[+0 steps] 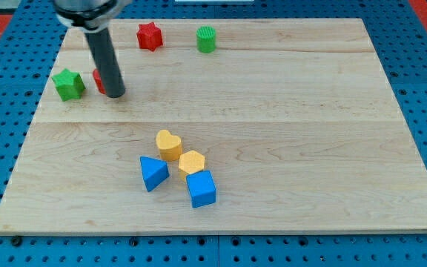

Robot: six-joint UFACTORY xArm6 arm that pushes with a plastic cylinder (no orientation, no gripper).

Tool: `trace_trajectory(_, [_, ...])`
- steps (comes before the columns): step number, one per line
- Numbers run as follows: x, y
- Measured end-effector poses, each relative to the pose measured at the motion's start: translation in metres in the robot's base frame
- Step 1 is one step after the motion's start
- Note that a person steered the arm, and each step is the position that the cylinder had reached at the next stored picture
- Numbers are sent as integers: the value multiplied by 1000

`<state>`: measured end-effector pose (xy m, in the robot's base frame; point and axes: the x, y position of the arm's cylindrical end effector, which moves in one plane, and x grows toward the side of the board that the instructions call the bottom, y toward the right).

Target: Push the green circle into red circle

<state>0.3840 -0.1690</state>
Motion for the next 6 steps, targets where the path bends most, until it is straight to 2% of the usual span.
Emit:
trace_trajectory(1, [-3,72])
trace_trajectory(2, [-38,180])
trace_trajectory(3, [-87,220])
trace_trajectory(4, [-134,206])
trace_trajectory(5, [-155,168])
trace_trajectory(6, [-111,98])
